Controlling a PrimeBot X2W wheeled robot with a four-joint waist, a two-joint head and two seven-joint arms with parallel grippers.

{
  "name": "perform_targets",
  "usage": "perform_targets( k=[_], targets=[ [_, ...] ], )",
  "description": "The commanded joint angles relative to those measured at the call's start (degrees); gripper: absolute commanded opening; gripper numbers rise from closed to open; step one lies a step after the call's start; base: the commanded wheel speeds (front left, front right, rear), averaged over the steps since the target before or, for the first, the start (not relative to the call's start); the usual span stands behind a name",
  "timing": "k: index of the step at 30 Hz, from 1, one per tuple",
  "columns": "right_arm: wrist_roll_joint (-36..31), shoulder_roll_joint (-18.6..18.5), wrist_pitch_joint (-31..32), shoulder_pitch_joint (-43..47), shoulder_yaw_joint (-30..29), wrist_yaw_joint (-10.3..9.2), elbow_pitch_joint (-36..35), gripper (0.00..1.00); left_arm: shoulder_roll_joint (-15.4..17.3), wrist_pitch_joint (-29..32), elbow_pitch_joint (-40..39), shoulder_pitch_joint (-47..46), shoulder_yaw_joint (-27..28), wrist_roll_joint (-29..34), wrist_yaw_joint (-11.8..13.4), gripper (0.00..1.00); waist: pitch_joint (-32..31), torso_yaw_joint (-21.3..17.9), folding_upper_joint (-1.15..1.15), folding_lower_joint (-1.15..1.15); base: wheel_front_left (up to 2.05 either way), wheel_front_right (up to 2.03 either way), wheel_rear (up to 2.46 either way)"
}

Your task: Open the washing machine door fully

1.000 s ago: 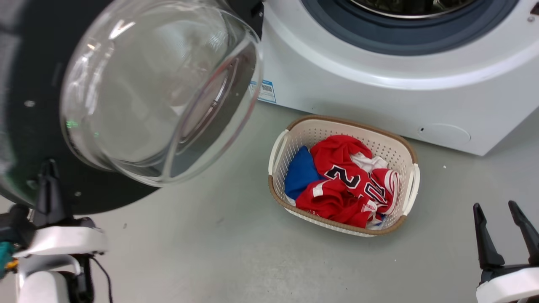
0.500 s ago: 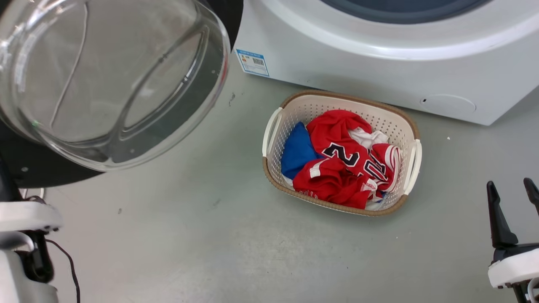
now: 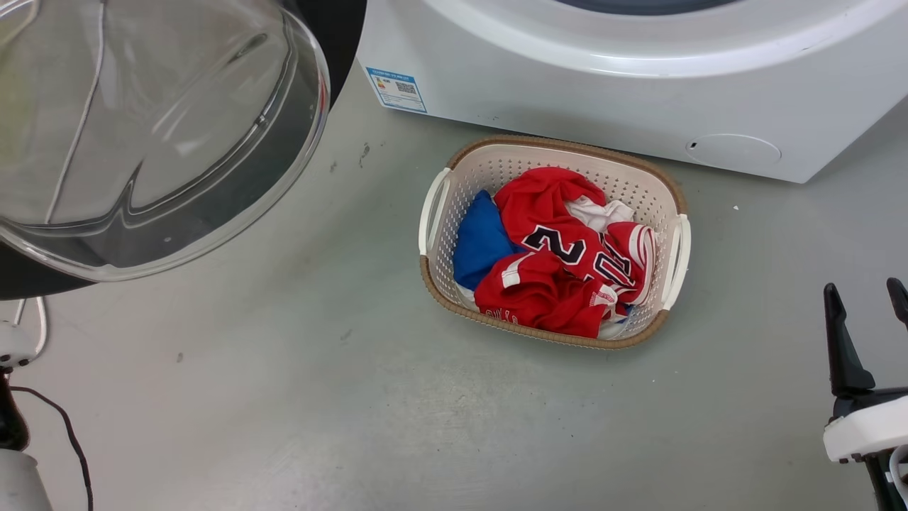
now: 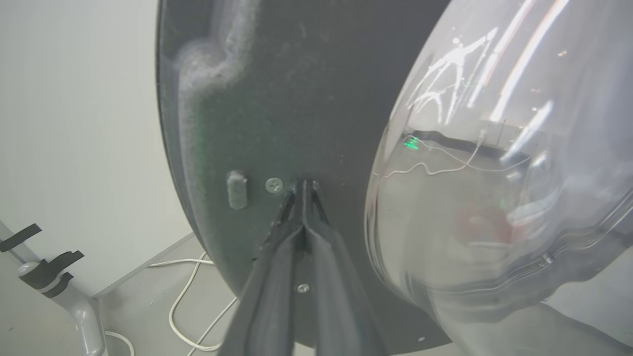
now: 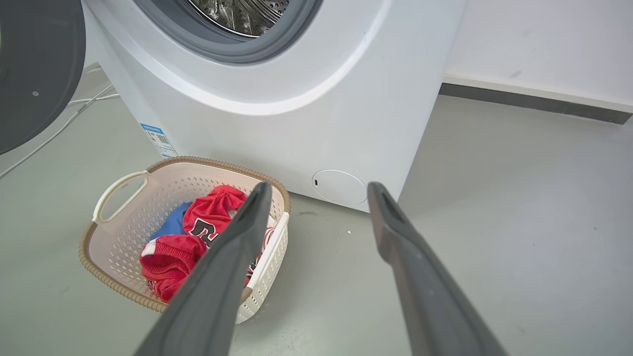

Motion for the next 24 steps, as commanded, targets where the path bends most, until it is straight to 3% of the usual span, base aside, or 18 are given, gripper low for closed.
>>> perform_targets(
  k=[1,12,24],
  targets=[
    [-0.21,0.26,-0.12,-1.0,0.01,-0.02,0.17,1.0,0.55,-0.15,0.24,-0.84,0.41,0.13,0.11,0.0,0.01,-0.21,0.0,0.0,0.0,0.0,0.0],
    [-0.45,1.4,-0.12,-2.09,0.06,-0.02,2.06,1.0,-0.64,-0.14,0.12,0.02,1.36,1.76,-0.27,0.0,-0.92,-1.44,0.0,0.0,0.0,0.0,0.0],
    [-0.24,4.42,-0.12,0.31,0.99,-0.01,2.13,1.0,-5.58,-0.15,-7.82,7.86,0.16,3.56,-0.8,0.0,-6.53,-3.04,0.0,0.0,0.0,0.0,0.0]
  ],
)
